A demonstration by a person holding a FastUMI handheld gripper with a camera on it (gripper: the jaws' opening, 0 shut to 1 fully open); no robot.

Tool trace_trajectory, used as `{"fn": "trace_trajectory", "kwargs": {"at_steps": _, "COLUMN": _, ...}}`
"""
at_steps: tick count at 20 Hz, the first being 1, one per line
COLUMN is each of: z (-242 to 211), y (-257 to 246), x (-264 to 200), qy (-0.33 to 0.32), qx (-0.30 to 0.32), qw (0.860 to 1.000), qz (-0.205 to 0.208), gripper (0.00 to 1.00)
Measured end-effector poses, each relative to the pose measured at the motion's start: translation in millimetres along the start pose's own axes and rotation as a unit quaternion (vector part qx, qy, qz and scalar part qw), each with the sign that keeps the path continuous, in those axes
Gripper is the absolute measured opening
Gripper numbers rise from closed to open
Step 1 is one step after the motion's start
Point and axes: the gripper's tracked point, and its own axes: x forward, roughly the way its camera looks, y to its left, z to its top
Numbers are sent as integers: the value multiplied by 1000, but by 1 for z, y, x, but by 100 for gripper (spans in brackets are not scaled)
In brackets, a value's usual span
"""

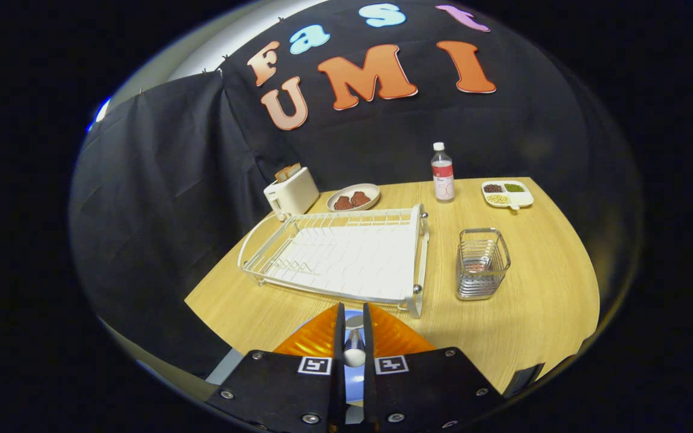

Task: Take the plate from the dish rack, then take the spoon from the basket and place it into the plate.

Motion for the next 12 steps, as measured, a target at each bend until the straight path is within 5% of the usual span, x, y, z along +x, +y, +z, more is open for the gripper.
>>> {"fn": "trace_trajectory", "kwargs": {"at_steps": 12, "z": -55, "y": 3, "x": 27, "qy": 29, "qx": -7, "qw": 999, "qz": 44, "gripper": 14}}
